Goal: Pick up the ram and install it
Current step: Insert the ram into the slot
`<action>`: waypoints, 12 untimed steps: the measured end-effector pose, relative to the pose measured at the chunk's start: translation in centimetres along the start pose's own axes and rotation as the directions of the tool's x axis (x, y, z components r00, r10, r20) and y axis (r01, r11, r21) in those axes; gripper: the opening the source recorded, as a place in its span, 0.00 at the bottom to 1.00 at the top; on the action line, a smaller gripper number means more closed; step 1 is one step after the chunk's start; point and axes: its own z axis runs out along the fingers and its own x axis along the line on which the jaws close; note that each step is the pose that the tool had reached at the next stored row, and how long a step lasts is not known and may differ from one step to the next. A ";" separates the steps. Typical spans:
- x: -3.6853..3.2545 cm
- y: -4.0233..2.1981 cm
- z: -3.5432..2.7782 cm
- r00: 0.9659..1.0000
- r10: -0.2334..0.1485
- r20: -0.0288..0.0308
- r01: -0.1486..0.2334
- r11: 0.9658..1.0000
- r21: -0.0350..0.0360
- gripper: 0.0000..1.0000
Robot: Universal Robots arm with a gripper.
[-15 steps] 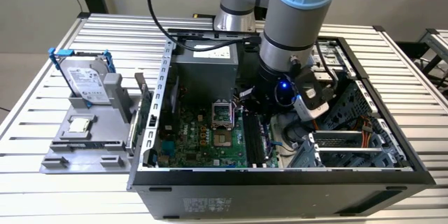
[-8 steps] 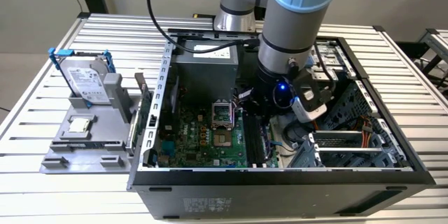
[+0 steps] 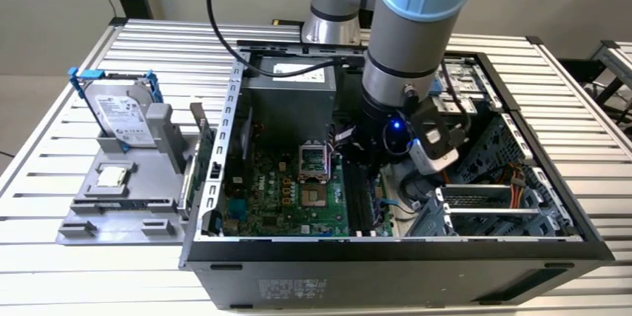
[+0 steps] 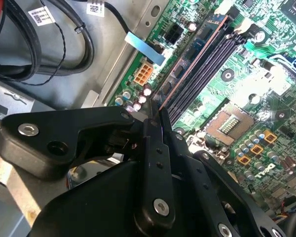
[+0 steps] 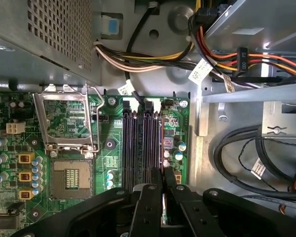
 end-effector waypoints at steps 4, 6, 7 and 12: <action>0.08 -0.01 0.23 1.000 0.000 0.000 0.000 1.000 0.003 0.00; 0.12 -0.01 0.32 1.000 0.000 0.000 0.000 1.000 0.005 0.00; 0.14 -0.01 0.32 1.000 0.000 0.000 0.000 1.000 0.006 0.00; 0.25 0.02 0.38 1.000 0.000 0.000 0.000 1.000 0.005 0.00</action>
